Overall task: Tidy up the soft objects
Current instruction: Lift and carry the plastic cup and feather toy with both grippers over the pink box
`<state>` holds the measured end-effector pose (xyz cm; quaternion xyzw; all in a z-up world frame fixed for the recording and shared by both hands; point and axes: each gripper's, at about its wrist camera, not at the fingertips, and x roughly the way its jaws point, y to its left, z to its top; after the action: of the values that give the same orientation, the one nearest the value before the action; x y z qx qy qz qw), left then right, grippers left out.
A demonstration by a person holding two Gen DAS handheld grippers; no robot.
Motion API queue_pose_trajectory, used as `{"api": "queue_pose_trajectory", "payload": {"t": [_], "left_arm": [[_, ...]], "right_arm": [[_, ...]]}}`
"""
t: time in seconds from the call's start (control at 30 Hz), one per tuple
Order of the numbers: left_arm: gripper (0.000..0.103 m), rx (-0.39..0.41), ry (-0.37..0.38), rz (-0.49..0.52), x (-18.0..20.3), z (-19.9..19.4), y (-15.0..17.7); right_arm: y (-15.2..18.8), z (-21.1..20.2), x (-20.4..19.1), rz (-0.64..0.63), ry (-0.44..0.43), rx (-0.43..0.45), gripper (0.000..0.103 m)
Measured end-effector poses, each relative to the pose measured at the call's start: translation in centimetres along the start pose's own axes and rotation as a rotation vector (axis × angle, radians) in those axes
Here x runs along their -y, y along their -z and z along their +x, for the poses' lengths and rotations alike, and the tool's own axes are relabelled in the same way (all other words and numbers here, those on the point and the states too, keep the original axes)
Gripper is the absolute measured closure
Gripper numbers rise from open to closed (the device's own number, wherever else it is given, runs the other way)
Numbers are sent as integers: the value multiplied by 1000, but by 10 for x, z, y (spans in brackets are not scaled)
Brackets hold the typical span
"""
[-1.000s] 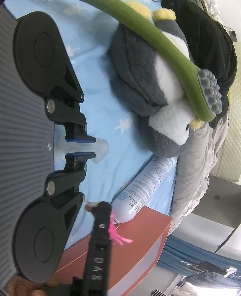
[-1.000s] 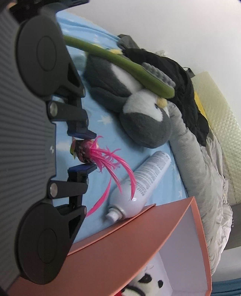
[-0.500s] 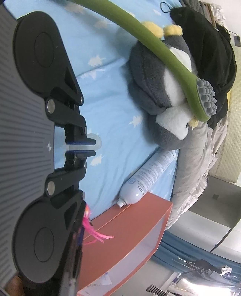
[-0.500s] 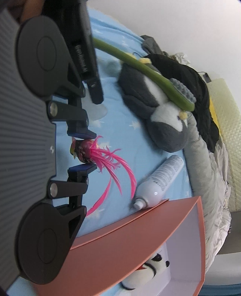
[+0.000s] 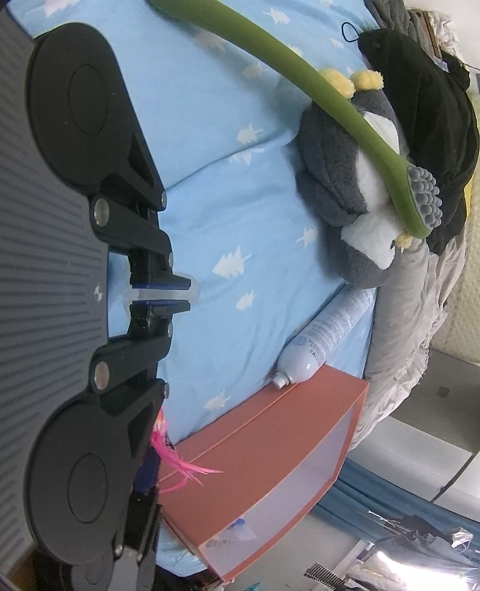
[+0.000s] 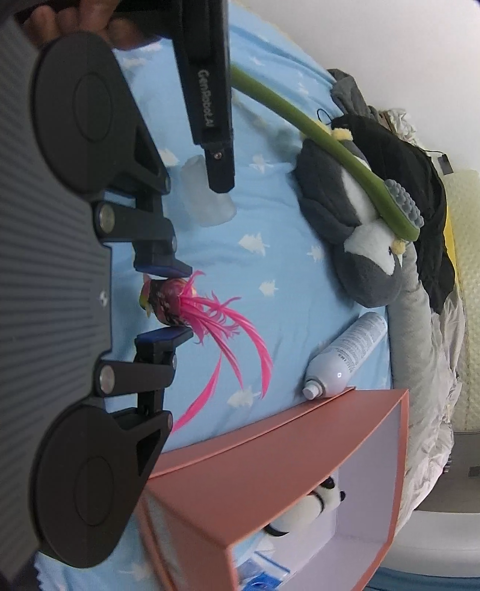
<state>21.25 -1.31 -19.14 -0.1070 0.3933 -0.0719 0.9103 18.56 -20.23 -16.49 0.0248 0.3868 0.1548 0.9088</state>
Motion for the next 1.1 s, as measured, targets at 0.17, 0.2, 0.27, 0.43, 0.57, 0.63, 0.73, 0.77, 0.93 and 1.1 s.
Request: {"api": "queue_pose_trajectory", "payload": {"t": [0.17, 0.2, 0.27, 0.43, 0.57, 0.63, 0.73, 0.77, 0.93, 1.1], "left_arm": [[97, -20, 18, 15, 13, -9, 0], [97, -21, 24, 20, 17, -12, -2], [97, -16, 33, 31, 25, -18, -7], [97, 18, 64, 60, 48, -35, -27], [97, 62, 89, 86, 68, -48, -49], [97, 80, 104, 91, 77, -53, -61], [97, 113, 121, 104, 92, -61, -80], [97, 123, 127, 110, 96, -64, -86], [97, 179, 165, 141, 125, -74, -118], [97, 203, 201, 173, 156, -73, -145]], "right_arm": [[3, -15, 3, 7, 7, -8, 71], [2, -18, 3, 8, 8, -5, 71], [-2, -26, 5, 6, 11, 9, 71], [-19, -49, 12, 15, 19, 62, 71], [-39, -67, 20, 16, 31, 115, 71], [-50, -76, 25, 18, 37, 146, 71], [-69, -90, 32, 19, 49, 199, 71], [-75, -94, 34, 16, 54, 216, 71], [-103, -114, 49, 10, 81, 295, 71], [-124, -126, 72, 24, 123, 336, 71]]}}
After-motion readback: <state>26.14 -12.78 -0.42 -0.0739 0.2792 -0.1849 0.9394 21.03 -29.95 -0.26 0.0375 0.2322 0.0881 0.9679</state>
